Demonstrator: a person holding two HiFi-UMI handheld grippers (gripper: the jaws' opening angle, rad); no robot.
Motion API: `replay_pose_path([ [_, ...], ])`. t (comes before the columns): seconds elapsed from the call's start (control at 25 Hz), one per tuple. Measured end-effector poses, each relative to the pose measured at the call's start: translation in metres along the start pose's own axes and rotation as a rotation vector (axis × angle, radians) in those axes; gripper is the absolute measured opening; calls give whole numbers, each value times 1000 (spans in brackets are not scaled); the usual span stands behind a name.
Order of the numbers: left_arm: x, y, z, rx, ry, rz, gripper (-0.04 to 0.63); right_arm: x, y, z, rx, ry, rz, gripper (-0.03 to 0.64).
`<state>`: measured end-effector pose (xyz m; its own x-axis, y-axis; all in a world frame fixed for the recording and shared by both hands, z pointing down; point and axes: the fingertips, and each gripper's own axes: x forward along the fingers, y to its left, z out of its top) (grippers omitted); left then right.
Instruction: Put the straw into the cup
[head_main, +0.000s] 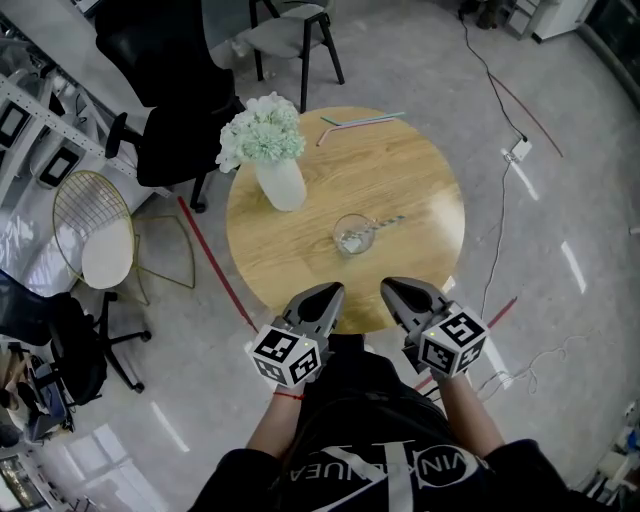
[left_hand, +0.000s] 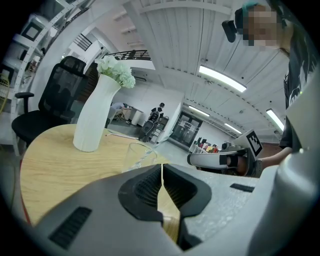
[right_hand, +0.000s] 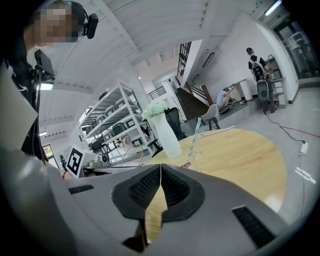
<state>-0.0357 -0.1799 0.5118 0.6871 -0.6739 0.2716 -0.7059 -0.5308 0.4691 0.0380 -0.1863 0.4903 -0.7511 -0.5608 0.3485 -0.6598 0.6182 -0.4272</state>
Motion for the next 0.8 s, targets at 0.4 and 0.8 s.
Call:
replay_pose_path([
  [0.4, -14, -25, 11, 31, -52, 1, 17, -18, 23, 3, -38, -28, 26, 6],
  [0.8, -25, -46, 13, 57, -87, 9, 17, -34, 40, 0, -68, -42, 56, 6],
])
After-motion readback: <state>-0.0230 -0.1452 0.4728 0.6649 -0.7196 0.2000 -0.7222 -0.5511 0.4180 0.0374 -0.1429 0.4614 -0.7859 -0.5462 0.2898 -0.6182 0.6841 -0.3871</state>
